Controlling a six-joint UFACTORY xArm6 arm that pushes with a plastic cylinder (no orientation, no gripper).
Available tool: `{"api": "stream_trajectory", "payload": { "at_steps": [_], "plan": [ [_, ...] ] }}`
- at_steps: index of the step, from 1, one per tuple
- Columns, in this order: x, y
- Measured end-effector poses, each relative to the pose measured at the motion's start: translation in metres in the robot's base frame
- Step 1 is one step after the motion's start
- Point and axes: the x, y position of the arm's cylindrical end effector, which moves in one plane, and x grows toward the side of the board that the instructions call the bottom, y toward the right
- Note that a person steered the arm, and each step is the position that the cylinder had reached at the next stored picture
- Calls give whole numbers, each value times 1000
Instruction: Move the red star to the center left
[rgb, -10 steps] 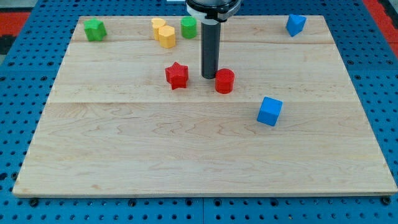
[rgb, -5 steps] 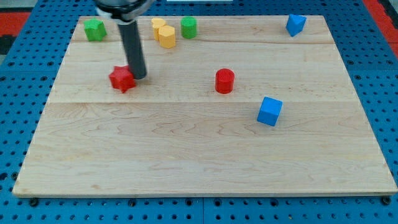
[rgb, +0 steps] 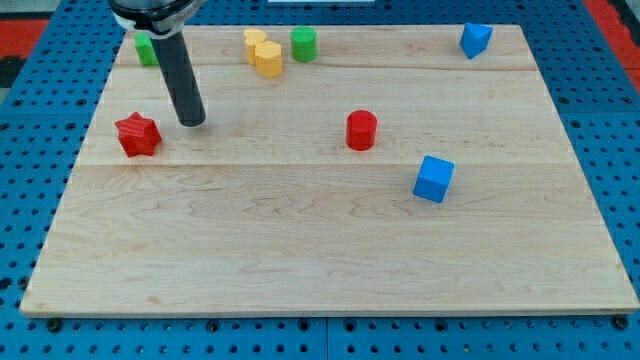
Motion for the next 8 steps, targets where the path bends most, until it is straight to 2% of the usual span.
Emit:
{"api": "stream_trajectory", "payload": {
  "at_steps": [8],
  "plan": [
    [0,-26]
  ]
}}
